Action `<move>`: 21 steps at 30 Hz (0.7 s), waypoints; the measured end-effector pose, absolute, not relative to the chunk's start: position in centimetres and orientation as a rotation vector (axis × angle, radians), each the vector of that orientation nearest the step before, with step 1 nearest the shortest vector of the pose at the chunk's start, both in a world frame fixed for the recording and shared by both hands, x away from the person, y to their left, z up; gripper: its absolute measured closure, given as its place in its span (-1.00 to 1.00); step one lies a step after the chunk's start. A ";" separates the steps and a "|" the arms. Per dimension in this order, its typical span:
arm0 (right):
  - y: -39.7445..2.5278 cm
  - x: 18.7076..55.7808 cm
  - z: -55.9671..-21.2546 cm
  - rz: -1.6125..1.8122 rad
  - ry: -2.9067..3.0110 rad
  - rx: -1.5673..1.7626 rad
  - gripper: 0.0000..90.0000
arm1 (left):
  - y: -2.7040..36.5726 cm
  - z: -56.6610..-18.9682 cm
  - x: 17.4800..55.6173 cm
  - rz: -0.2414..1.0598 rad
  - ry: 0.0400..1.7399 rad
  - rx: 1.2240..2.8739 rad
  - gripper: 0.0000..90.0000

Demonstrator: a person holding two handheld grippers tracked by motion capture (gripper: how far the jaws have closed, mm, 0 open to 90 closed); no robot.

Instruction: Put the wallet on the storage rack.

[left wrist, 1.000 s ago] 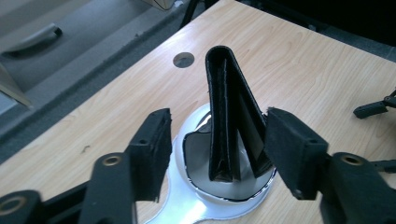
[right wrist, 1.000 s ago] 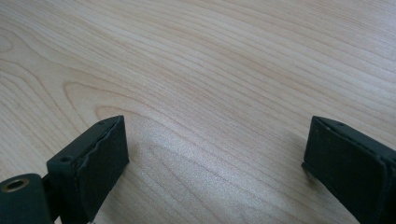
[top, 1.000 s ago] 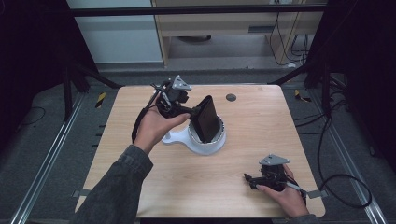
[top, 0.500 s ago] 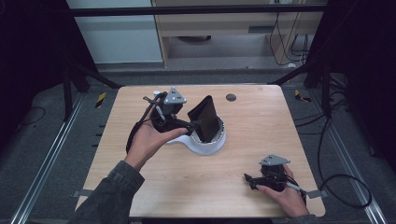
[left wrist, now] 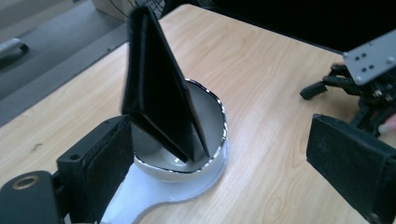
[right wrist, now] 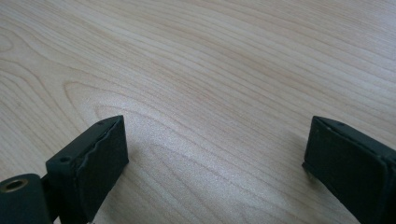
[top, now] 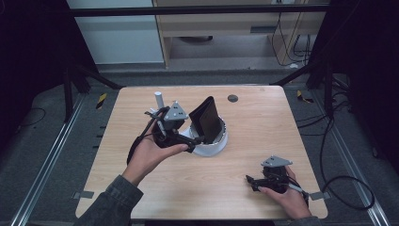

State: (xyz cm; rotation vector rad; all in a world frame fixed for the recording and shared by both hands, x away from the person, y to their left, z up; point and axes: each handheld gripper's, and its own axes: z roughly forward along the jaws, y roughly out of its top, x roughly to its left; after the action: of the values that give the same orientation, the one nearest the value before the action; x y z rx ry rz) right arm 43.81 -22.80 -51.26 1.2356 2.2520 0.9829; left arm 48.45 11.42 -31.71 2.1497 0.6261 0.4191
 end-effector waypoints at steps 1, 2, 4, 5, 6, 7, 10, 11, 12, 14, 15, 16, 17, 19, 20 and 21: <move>-22.8 43.8 -51.3 0.983 2.252 1.236 -0.86 | 11.4 -32.0 48.3 0.424 0.621 2.159 -0.85; -22.8 43.8 -51.3 0.983 2.252 1.236 -0.86 | 11.4 -32.3 48.3 0.425 0.618 2.161 -0.86; -22.8 43.8 -51.3 0.983 2.252 1.236 -0.86 | 11.4 -32.8 48.1 0.420 0.609 2.171 -0.87; -22.8 43.8 -51.3 0.984 2.251 1.240 -0.86 | 11.5 -33.1 47.9 0.416 0.607 2.171 -0.88; -22.8 43.8 -51.3 0.983 2.252 1.236 -0.86 | 11.5 -33.3 47.9 0.417 0.604 2.175 -0.88; -22.8 43.8 -51.3 0.984 2.251 1.242 -0.86 | 11.5 -33.6 47.7 0.408 0.602 2.175 -0.88; -22.8 43.8 -51.3 0.984 2.251 1.242 -0.86 | 11.6 -34.5 47.4 0.394 0.601 2.177 -0.89; -22.8 43.8 -51.3 0.984 2.251 1.241 -0.86 | 11.6 -34.9 47.2 0.398 0.597 2.187 -0.89; -22.8 43.8 -51.3 0.984 2.251 1.241 -0.86 | 11.6 -35.2 47.1 0.398 0.596 2.192 -0.89; -22.8 43.8 -51.3 0.984 2.250 1.242 -0.86 | 11.7 -35.7 46.8 0.388 0.598 2.192 -0.90; -22.8 43.8 -51.3 0.983 2.250 1.242 -0.86 | 11.8 -36.1 46.6 0.387 0.600 2.194 -0.90; -22.8 43.8 -51.3 0.983 2.250 1.242 -0.86 | 11.9 -36.4 46.5 0.385 0.603 2.194 -0.90; -22.8 43.8 -51.3 0.983 2.249 1.242 -0.86 | 12.0 -36.7 46.4 0.383 0.596 2.204 -0.90; -22.8 43.8 -51.3 0.983 2.249 1.243 -0.86 | 12.1 -37.3 46.2 0.367 0.594 2.207 -0.90; -22.8 43.8 -51.3 0.983 2.249 1.243 -0.86 | 12.1 -37.5 46.1 0.364 0.592 2.209 -0.90; -22.8 43.8 -51.3 0.983 2.249 1.242 -0.86 | 12.2 -37.8 46.0 0.356 0.592 2.216 -0.90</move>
State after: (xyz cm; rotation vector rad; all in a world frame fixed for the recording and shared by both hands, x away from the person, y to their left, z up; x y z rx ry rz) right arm 43.77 -22.77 -51.27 1.2424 2.2495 0.9831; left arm 45.97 12.17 -37.85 2.2162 0.5924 0.3559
